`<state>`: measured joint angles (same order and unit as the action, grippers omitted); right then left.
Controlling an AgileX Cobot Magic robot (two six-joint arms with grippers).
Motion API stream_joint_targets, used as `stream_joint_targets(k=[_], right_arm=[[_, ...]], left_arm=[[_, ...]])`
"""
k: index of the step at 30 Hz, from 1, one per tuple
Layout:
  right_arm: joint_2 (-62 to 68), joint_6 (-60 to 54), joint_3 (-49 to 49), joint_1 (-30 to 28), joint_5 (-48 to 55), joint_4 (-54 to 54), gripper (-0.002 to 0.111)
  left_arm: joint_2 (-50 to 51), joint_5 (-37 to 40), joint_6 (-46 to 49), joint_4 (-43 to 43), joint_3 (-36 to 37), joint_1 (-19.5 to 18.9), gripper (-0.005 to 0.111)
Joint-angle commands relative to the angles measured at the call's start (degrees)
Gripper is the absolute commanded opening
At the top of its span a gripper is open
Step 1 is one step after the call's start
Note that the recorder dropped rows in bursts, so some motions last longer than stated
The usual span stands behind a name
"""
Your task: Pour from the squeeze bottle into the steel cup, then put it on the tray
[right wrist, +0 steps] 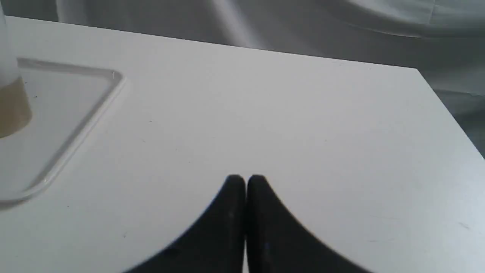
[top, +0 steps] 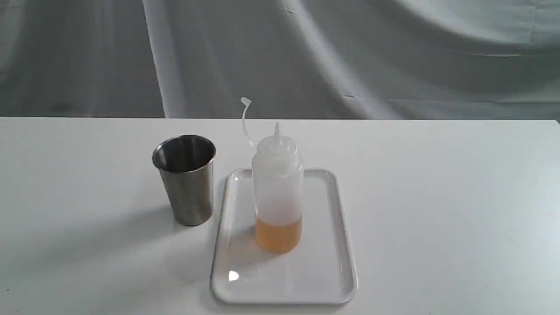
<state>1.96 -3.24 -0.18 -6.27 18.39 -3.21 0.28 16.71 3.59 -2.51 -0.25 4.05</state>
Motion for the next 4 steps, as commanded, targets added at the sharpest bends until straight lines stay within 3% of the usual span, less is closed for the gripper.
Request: stream_joint_targets(k=[1,4], right_arm=[[-0.4,-0.4,0.2,-0.5,0.0,-0.7,0.0],[-0.4,-0.4,0.2,-0.5,0.0,-0.7,0.0]], left_arm=[[-0.3,-0.4,-0.1,0.0,0.3,0.2,0.008],[-0.3,-0.4,-0.1,0.0,0.3,0.2,0.008]])
